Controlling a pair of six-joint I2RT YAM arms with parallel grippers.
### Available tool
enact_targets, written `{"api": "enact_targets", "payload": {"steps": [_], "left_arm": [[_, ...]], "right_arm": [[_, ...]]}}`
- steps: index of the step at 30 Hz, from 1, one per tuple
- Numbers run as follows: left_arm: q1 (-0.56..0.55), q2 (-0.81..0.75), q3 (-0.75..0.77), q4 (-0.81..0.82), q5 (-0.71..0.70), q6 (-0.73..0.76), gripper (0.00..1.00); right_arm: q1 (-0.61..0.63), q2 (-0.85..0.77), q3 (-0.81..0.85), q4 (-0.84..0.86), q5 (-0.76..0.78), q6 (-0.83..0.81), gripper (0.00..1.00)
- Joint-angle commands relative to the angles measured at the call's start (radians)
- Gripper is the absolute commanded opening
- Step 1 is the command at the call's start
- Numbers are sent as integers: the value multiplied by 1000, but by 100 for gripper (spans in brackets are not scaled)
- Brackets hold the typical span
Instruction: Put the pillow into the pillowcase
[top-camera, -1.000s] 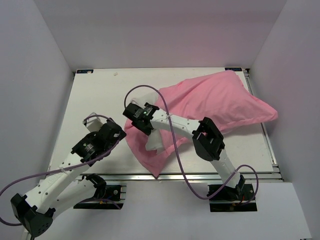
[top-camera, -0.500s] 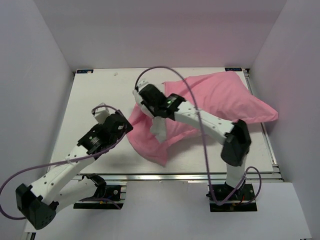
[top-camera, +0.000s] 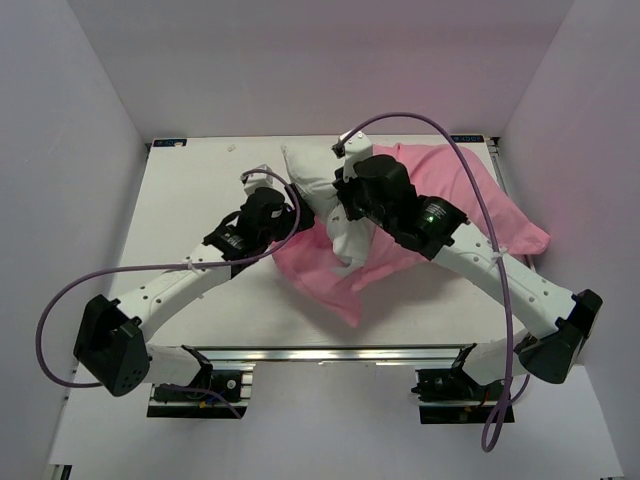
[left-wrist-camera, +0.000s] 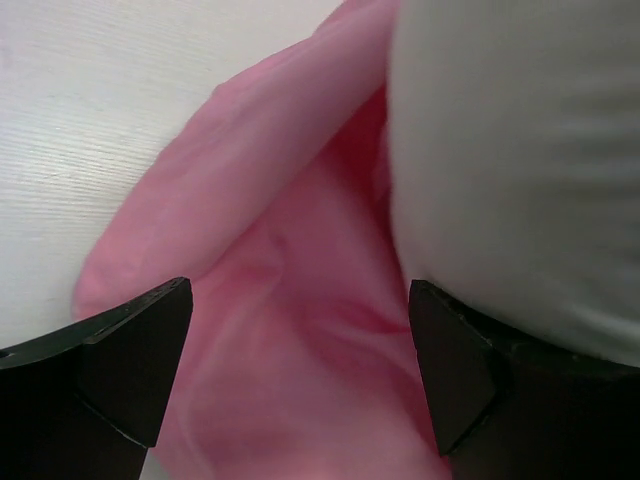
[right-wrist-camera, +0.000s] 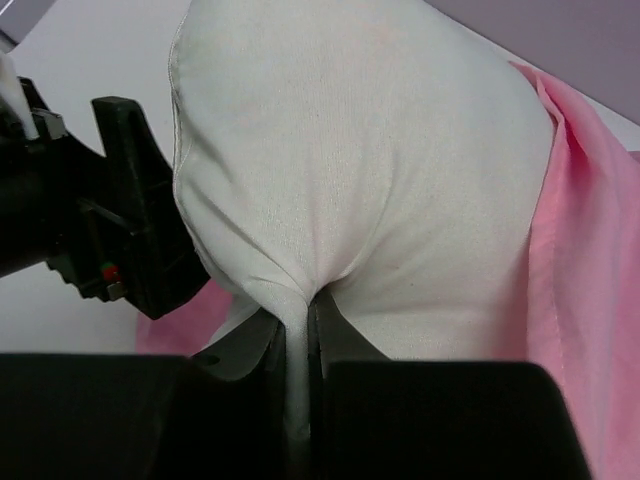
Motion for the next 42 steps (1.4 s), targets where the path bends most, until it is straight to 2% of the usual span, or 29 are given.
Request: {"api": "enact_targets", "payload": {"steps": [1, 4, 6, 12, 15, 20, 25, 33, 34, 35, 37, 38, 40, 42], "left_arm": [[3, 20, 22, 146, 116, 10, 98], [14, 76, 37, 157, 158, -34, 96], [28, 122, 48, 148, 277, -80, 94], [97, 240, 37, 274, 647, -175, 89], [117, 313, 65, 278, 741, -198, 86], [117, 328, 60, 350, 715, -206, 87], [115, 368, 114, 294, 598, -191, 83], [85, 489, 168, 280, 571, -174, 78], [83, 501, 191, 278, 577, -166, 75], [80, 512, 207, 271, 572, -159, 64], [69, 531, 247, 237, 555, -137, 48], [66, 531, 255, 225, 542, -120, 27], [68, 505, 257, 206, 534, -109, 0], [68, 463, 243, 171, 488, -85, 0]], "right_arm": [[2, -41, -11, 164, -2, 45, 0], [2, -50, -15, 179, 18, 65, 0], [2, -61, -18, 190, 24, 67, 0], [2, -68, -23, 213, -17, 84, 0], [1, -70, -24, 205, -23, 85, 0], [2, -73, -44, 202, -72, 93, 0], [2, -76, -58, 198, -120, 114, 0], [1, -104, -86, 213, -129, 131, 0], [2, -105, -89, 210, -131, 133, 0], [2, -105, -93, 207, -131, 134, 0], [2, -107, -101, 202, -123, 134, 0], [2, -111, -112, 198, -111, 134, 0], [2, -116, -127, 196, -86, 127, 0], [1, -108, -142, 179, -46, 111, 0]]}}
